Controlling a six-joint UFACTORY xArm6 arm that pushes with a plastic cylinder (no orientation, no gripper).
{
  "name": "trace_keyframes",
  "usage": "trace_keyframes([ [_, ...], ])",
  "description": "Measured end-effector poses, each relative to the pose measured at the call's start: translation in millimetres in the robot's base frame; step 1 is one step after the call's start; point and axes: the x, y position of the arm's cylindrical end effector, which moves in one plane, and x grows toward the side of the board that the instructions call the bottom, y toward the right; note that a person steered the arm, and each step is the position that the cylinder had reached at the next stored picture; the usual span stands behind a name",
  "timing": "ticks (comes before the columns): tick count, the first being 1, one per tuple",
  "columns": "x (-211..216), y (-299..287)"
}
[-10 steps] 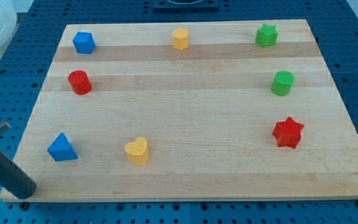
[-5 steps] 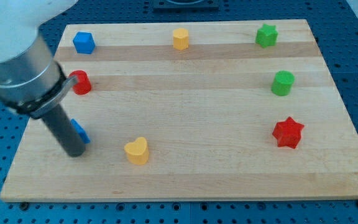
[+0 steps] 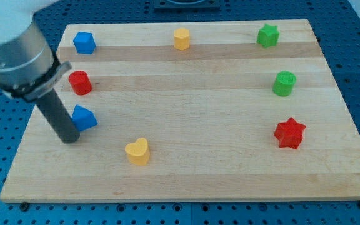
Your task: Push the blue triangle to the center of the board
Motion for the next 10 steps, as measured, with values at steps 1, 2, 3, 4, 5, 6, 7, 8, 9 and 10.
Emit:
trace_keyframes([
  [1,0,-1],
  [2,0,-8],
  [3,-11,-24],
  [4,-21,-30],
  [5,-21,-16],
  [6,-21,6],
  [7,-31,43],
  [8,-51,80],
  [9,-70,116],
  [10,-69,134],
])
